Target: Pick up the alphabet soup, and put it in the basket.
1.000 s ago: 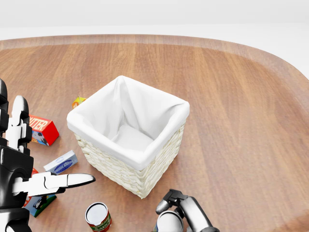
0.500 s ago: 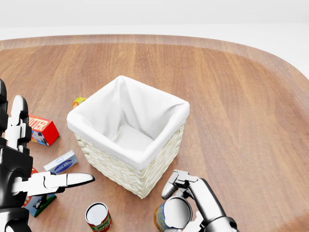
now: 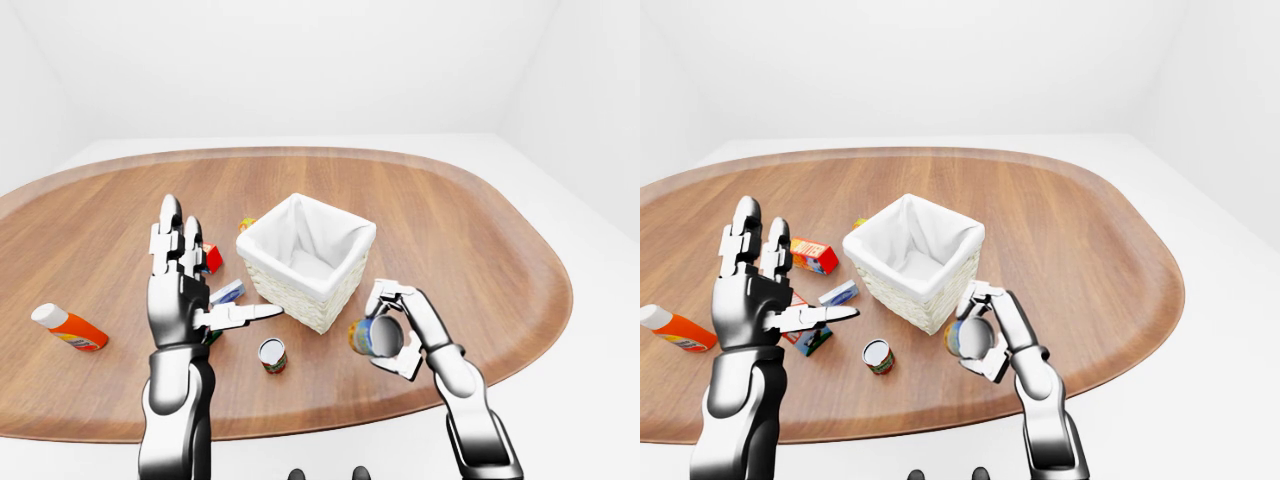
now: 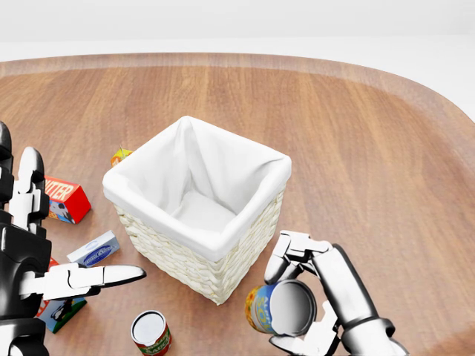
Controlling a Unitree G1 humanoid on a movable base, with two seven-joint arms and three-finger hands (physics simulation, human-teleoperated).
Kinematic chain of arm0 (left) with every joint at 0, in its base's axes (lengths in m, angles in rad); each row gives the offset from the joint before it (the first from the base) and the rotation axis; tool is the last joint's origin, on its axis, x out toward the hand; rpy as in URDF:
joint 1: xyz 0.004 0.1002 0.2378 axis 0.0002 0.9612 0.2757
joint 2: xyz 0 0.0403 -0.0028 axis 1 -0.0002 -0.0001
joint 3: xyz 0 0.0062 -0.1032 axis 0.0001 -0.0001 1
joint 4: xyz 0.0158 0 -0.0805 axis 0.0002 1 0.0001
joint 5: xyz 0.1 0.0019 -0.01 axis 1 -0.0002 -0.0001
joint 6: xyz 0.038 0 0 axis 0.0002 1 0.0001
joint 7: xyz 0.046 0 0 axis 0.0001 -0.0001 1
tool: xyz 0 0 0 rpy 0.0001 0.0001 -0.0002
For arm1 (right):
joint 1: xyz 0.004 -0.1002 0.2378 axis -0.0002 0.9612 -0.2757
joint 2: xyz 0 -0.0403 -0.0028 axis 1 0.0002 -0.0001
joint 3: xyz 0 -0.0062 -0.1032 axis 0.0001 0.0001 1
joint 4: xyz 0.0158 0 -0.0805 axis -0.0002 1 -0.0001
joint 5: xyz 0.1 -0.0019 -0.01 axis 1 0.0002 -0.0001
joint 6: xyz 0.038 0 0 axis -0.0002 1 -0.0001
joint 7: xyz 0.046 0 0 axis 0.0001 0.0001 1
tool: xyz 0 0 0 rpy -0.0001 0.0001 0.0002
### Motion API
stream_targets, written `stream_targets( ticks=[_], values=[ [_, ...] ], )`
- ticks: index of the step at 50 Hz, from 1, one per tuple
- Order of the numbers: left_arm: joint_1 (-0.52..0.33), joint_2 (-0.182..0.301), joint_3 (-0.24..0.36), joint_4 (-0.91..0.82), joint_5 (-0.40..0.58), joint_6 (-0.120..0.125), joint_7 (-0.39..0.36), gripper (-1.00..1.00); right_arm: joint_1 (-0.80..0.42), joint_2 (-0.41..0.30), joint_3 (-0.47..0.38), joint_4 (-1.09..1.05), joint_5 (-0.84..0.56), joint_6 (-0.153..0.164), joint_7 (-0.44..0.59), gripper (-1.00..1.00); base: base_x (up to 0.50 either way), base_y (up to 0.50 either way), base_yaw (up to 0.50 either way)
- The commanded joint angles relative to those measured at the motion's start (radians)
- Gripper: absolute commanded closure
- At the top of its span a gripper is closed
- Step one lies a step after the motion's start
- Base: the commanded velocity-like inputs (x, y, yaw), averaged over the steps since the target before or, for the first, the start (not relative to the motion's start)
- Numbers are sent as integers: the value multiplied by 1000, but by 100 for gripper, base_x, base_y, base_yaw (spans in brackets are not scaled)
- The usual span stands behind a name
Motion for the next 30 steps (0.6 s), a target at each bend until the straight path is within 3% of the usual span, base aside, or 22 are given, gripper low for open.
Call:
stream_targets(
  ticks=[1, 30],
  values=[
    [1, 0, -3, -5, 1, 0, 2, -100, 5, -2, -22, -126, 28, 0, 2, 100, 0, 0, 0],
    [2, -2, -8, 5, 8, 0, 2, -100, -144, -2, -61, -328, 59, 0, -34, 100, 0, 0, 0]
  ],
)
